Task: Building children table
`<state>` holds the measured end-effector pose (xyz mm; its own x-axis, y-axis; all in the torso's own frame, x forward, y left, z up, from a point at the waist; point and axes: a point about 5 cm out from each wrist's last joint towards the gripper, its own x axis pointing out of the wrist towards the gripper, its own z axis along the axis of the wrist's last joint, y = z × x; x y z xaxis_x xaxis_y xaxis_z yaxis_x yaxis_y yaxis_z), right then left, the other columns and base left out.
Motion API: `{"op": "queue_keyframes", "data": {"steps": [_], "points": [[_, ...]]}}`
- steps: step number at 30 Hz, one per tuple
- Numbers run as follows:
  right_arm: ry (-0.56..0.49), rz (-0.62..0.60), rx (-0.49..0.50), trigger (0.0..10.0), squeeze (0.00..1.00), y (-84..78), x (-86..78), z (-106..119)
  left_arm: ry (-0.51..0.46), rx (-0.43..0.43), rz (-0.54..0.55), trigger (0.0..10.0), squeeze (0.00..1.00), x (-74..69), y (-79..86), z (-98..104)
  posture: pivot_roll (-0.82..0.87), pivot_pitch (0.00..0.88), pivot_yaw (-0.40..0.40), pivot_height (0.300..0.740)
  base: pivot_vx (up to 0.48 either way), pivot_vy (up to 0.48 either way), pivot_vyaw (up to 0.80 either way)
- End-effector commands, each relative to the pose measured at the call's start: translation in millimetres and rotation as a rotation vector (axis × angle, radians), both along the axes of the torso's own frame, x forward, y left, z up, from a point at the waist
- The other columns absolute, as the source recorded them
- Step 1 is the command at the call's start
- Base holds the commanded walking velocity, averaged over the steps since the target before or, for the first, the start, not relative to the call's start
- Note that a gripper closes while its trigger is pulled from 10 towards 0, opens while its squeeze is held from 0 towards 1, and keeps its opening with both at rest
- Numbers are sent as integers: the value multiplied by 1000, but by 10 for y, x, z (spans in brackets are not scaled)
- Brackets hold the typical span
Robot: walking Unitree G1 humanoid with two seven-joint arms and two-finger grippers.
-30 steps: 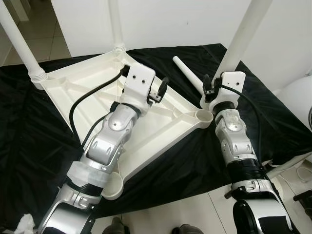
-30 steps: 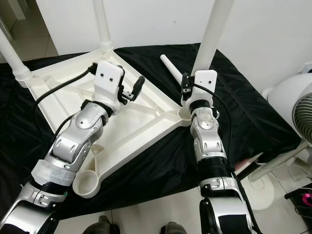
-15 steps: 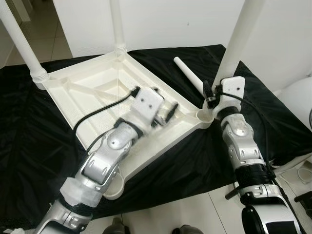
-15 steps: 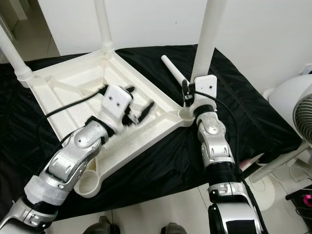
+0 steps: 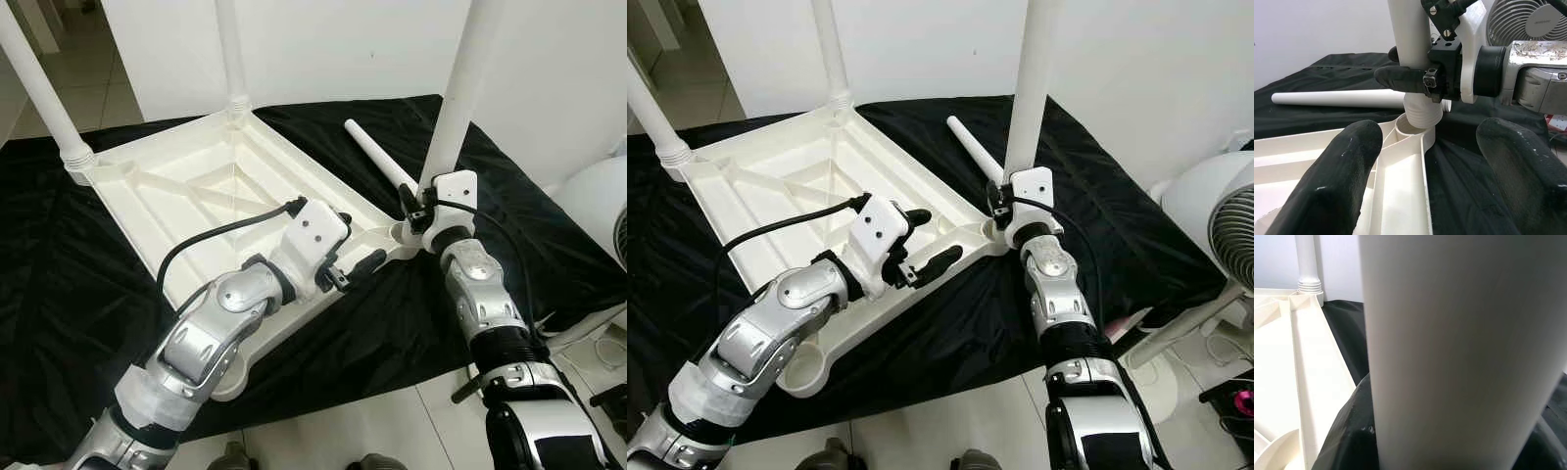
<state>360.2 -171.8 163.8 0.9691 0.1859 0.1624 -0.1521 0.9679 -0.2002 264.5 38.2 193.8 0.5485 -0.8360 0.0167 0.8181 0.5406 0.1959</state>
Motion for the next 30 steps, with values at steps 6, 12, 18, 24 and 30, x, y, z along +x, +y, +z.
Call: {"op": "queue_keyframes", "data": {"steps": [6, 12, 18, 24, 30], "points": [[-1, 18, 81, 10000, 0, 9, 26, 24, 39, 10, -7, 10000, 0, 23, 1, 25, -51, 4, 31, 740, 0, 0, 0], [-186, -19, 300, 10000, 0, -98, -25, 488, 116, 124, 129, 10000, 0, 220, -51, -160, -60, 10, 39, 740, 0, 0, 0], [-201, -33, 313, 10000, 0, -118, -35, 514, 183, 138, 154, 10000, 0, 247, -79, -221, -64, 12, 44, 740, 0, 0, 0], [-208, -46, 317, 10000, 0, -117, -48, 508, 229, 219, 166, 10000, 0, 277, -161, -331, -70, 19, 58, 740, 0, 0, 0], [-205, -59, 312, 10000, 0, -119, -77, 517, 295, 335, 166, 10000, 0, 300, -219, -493, -85, 22, 76, 740, 0, 0, 0]]}}
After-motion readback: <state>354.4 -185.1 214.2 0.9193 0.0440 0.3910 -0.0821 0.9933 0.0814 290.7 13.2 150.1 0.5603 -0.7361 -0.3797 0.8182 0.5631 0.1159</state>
